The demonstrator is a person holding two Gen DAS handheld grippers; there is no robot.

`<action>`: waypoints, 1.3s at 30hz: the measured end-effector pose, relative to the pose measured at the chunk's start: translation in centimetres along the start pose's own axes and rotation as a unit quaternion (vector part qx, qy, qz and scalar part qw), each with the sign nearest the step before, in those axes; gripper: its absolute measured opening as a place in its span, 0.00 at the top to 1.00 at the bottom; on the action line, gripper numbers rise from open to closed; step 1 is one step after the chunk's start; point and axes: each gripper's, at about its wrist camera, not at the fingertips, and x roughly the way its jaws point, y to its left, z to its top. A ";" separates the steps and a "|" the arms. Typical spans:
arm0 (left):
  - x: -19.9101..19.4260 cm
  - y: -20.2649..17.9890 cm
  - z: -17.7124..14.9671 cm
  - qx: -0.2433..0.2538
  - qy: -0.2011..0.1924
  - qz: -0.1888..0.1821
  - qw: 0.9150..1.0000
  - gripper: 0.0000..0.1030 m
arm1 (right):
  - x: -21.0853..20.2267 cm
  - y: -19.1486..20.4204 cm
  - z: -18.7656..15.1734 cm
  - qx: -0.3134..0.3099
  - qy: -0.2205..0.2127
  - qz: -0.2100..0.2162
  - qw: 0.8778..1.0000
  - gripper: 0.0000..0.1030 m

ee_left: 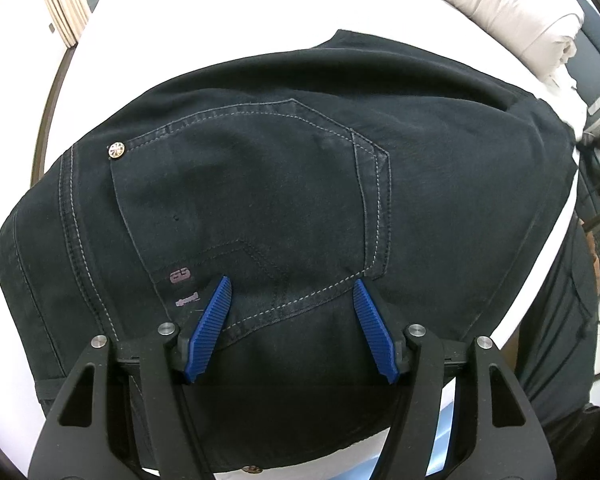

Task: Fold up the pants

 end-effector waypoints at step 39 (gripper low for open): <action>-0.8 3.6 -0.5 -0.060 -0.024 -0.067 0.996 0.38 | -3.3 30.2 0.0 -0.283 0.031 0.145 0.948 0.96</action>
